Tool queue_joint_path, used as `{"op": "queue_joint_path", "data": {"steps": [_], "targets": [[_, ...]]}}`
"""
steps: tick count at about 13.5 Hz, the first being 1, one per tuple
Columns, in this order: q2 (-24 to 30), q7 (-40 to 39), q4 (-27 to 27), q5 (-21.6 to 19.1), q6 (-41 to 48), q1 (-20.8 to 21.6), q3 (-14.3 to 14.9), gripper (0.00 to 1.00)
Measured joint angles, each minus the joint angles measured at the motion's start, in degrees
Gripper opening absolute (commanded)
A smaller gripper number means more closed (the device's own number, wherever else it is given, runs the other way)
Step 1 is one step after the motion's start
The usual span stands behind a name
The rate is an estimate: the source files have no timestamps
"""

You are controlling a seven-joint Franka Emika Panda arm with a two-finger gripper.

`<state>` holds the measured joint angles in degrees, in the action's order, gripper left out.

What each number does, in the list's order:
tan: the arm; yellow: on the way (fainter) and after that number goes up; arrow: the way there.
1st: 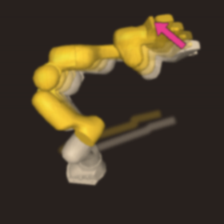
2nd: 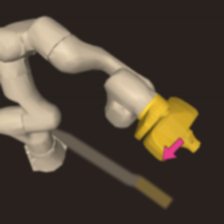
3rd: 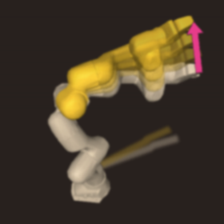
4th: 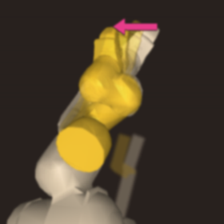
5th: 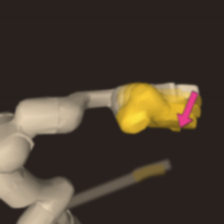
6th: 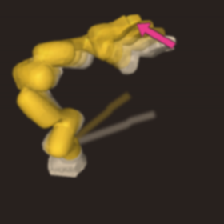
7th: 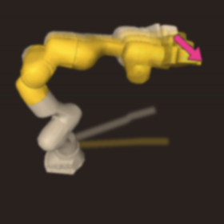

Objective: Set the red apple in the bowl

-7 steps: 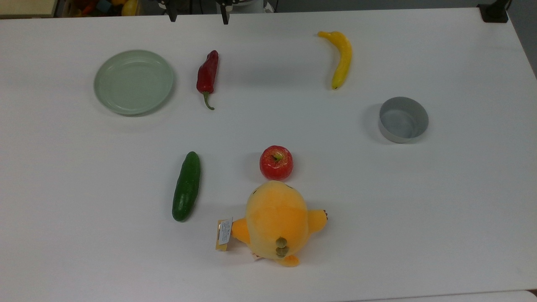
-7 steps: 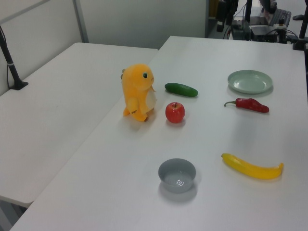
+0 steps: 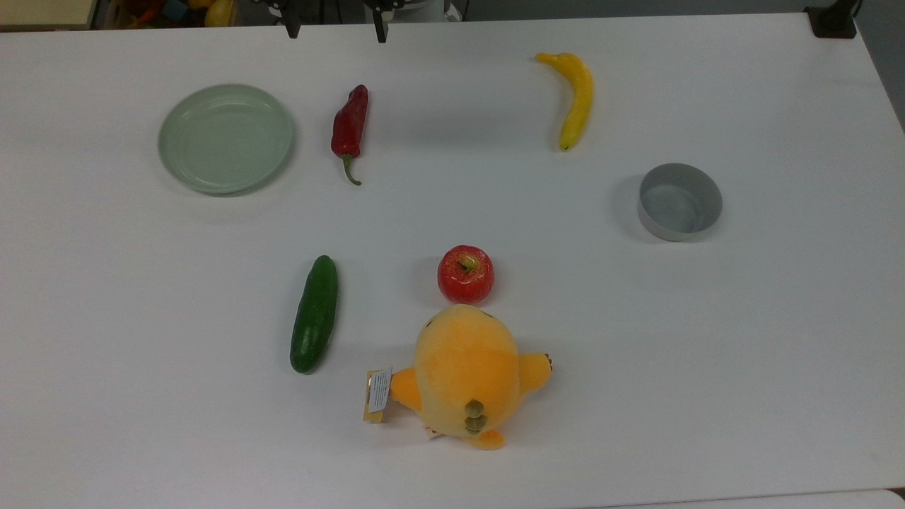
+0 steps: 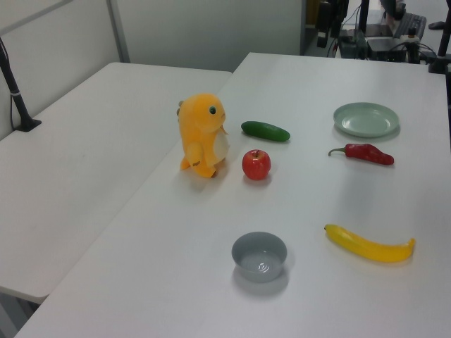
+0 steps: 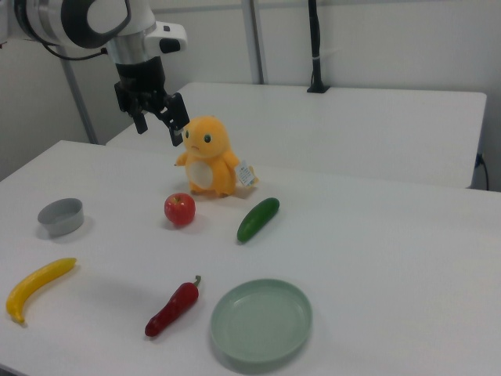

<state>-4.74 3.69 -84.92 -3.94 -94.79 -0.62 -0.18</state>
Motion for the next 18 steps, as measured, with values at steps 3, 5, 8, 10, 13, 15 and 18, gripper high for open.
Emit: {"op": "queue_joint_path", "data": {"steps": [3, 5, 8, 10, 13, 15, 18], "targets": [[0.0, 4.1, 0.0, -0.6, 0.0, 0.0, 0.0, 1.00], [-0.1, 4.9, 0.0, -0.7, 0.0, 0.1, 0.0, 1.00], [-0.4, 5.2, 0.0, -0.7, 0.0, 0.3, -0.4, 1.00], [-0.7, 5.4, 0.0, -0.7, 0.0, 0.5, -0.7, 1.00], [-2.3, 5.4, -0.2, -1.1, 0.0, 0.8, -0.8, 1.00], [-4.0, 5.3, -0.2, -1.8, 0.0, 1.1, -1.1, 1.00], [-7.0, 5.3, -0.2, -1.9, -0.3, 2.9, -1.4, 1.00]]}}
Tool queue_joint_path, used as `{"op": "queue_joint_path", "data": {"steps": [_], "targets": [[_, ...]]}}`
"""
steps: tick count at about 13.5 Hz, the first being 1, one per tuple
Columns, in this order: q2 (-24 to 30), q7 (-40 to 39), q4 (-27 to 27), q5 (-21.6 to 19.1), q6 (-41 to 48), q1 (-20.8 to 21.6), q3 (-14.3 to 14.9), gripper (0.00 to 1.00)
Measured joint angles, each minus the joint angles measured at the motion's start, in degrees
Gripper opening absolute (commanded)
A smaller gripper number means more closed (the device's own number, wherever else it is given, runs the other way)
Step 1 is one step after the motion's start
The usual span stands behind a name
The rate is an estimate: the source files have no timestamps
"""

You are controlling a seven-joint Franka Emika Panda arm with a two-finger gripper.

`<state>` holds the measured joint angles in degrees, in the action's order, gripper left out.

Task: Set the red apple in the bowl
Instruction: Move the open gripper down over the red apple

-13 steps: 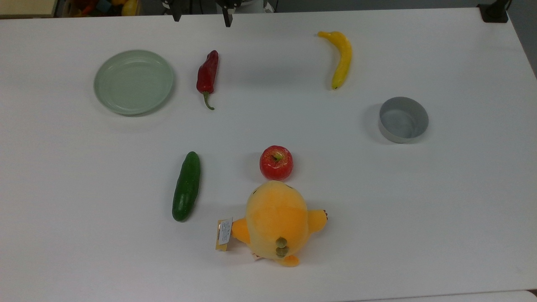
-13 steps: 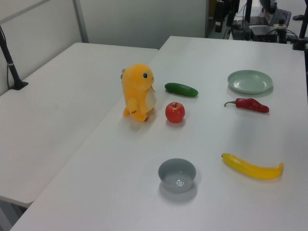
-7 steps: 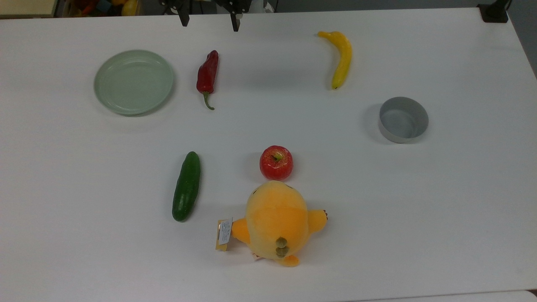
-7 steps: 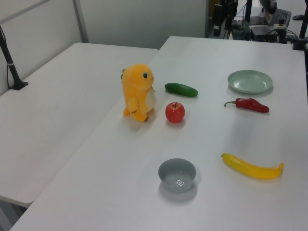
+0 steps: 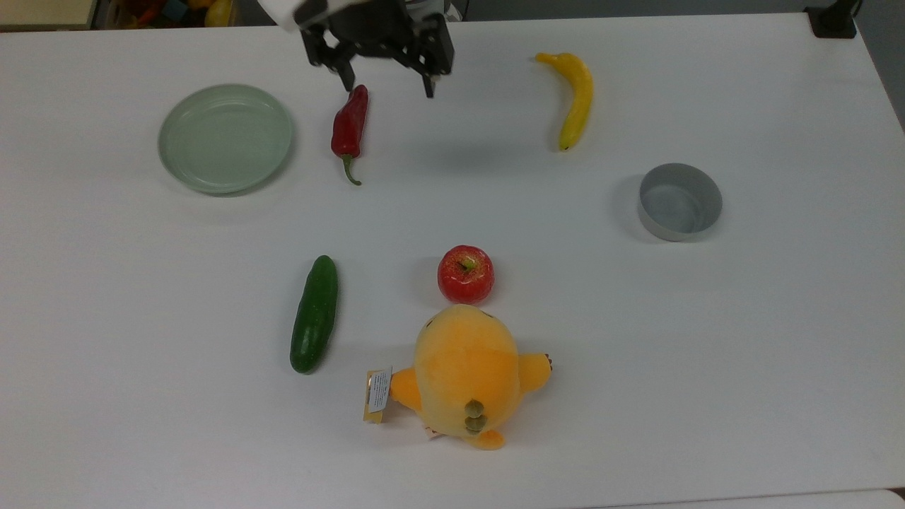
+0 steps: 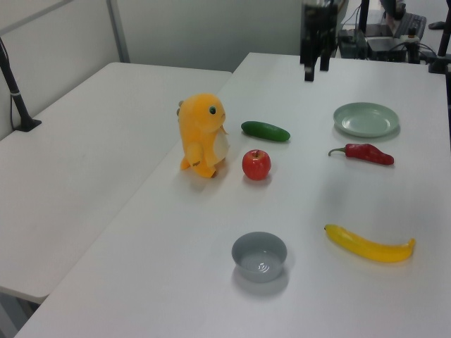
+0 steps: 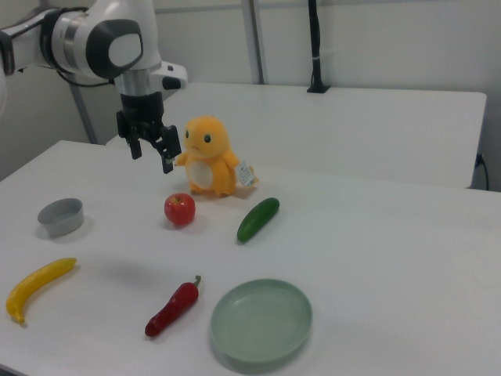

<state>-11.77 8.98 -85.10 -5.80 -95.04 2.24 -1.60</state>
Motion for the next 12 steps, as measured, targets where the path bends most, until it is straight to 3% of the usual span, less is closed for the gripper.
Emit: {"op": "queue_joint_path", "data": {"steps": [8, 12], "targets": [[-6.0, 4.3, -1.1, 0.8, -16.7, 6.0, 0.0, 1.00], [-11.5, 11.6, -1.3, 7.4, -24.8, 8.2, 0.0, 1.00]]}}
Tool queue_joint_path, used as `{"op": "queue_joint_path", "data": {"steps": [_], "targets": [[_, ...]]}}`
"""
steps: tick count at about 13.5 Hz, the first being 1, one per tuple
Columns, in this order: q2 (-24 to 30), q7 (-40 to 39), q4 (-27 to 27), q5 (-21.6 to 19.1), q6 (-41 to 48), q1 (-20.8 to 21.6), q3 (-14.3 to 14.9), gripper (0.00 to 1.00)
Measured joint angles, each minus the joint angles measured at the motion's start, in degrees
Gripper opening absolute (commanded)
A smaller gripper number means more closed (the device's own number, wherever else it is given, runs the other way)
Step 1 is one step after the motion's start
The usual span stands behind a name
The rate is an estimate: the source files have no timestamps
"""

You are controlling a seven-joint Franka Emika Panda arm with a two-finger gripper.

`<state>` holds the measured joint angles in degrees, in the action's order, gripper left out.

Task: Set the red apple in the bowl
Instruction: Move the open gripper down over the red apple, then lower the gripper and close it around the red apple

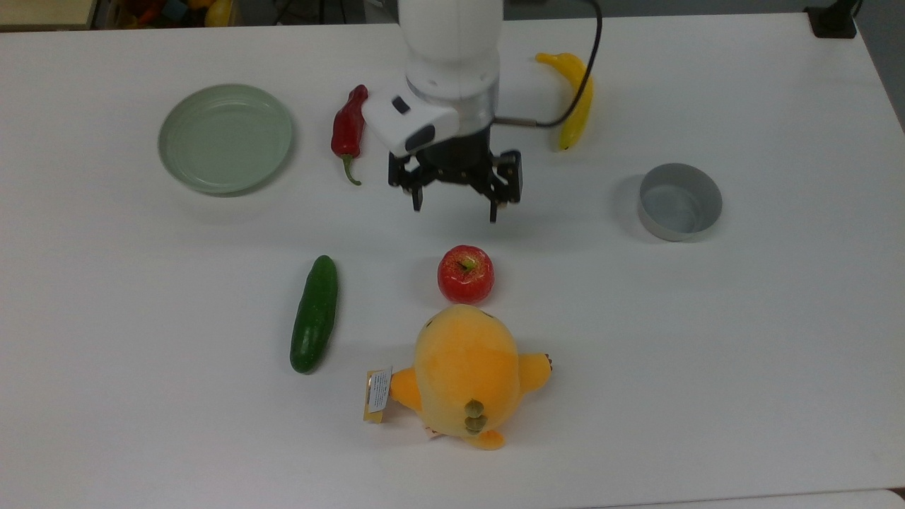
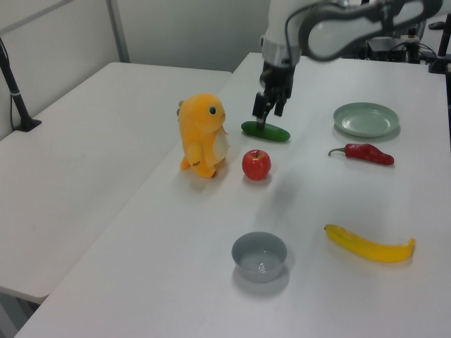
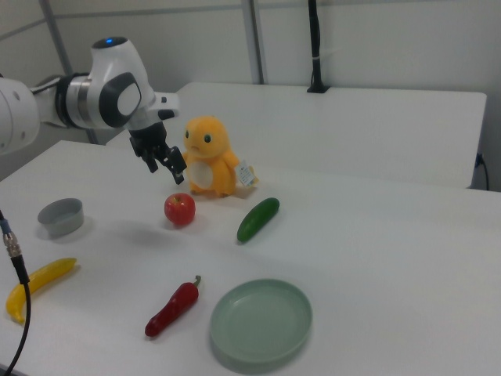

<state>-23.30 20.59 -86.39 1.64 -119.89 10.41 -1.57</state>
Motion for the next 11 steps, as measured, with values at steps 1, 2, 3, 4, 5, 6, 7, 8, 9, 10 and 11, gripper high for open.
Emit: {"op": "queue_joint_path", "data": {"steps": [1, 2, 3, 4, 5, 6, 7, 8, 9, 10, 11], "targets": [[-1.7, 1.9, 0.0, 2.0, -1.9, 0.8, 0.0, 1.00], [-3.1, 2.9, 0.0, 3.1, -2.5, 1.4, 0.0, 1.00], [-3.8, 3.2, 0.0, 3.5, -2.8, 1.5, 0.0, 1.00], [-4.3, 3.3, 0.1, 3.8, -3.3, 1.6, 0.0, 1.00], [-4.6, 3.3, 0.2, 3.9, -3.5, 1.6, 0.1, 1.00], [-4.6, 3.3, 0.2, 4.1, -3.5, 1.6, 0.1, 1.00], [-4.7, 3.3, 0.2, 4.4, -3.5, 1.6, 0.2, 1.00], [-4.7, 3.3, 0.2, 5.0, -3.5, 1.6, 0.3, 1.00], [-4.8, 3.3, 0.2, 5.3, -3.5, 1.6, 0.3, 1.00], [-5.1, 3.3, 0.2, 5.7, -3.5, 1.6, 0.3, 1.00], [-5.6, 3.3, 0.2, 6.4, -3.8, 1.6, 0.3, 1.00]]}}
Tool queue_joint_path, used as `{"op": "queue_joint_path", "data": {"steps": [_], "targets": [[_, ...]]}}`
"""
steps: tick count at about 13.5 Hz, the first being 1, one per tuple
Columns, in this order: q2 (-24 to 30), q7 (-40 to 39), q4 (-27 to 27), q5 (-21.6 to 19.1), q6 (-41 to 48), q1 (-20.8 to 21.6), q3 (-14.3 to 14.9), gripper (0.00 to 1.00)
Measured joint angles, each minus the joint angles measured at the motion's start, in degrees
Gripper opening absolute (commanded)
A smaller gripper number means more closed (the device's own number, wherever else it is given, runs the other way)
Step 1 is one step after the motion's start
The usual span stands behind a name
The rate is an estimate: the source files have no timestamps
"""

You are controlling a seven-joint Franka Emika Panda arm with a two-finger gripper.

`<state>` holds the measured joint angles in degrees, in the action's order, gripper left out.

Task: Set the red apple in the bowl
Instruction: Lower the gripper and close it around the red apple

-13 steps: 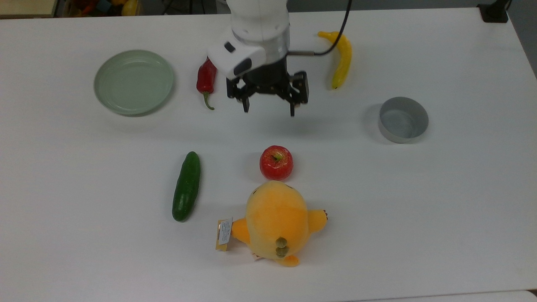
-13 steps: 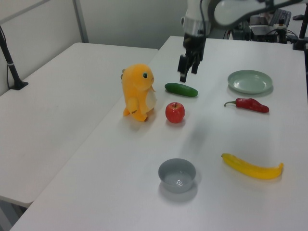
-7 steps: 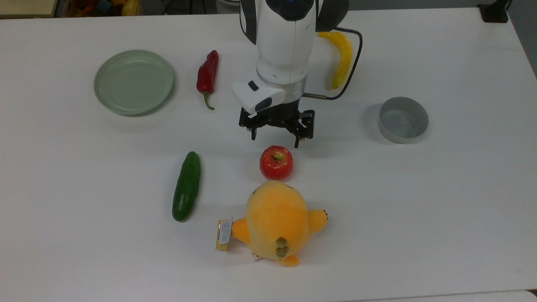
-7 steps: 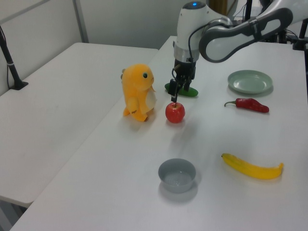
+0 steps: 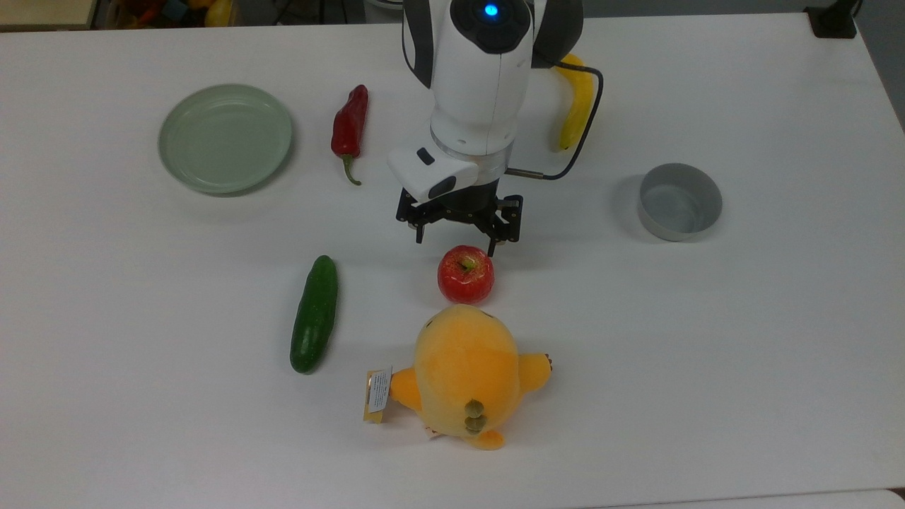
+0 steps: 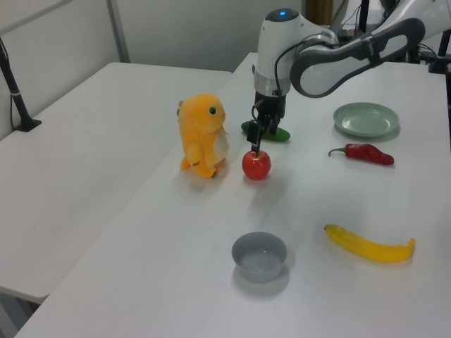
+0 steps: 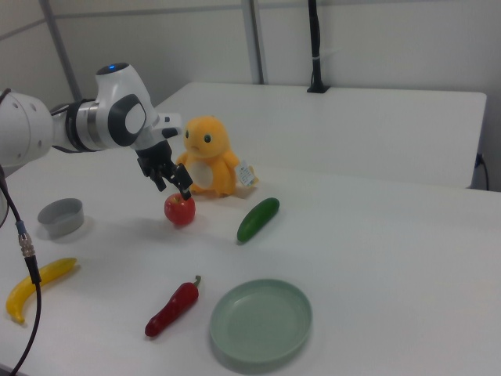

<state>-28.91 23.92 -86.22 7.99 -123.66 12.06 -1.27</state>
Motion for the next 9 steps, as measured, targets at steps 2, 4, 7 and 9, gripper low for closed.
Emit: {"op": "queue_joint_path", "data": {"steps": [2, 4, 7, 9], "targets": [[-1.0, 0.0, 0.0, 0.6, -1.9, 0.1, 0.0, 1.00], [-1.5, 0.0, 0.0, 0.7, -2.3, 0.1, 0.0, 1.00], [-2.2, 0.0, 0.2, 0.7, -2.4, 0.3, -0.3, 1.00], [-2.7, 0.0, 0.2, 1.6, -2.4, 0.3, -0.6, 1.00]]}}
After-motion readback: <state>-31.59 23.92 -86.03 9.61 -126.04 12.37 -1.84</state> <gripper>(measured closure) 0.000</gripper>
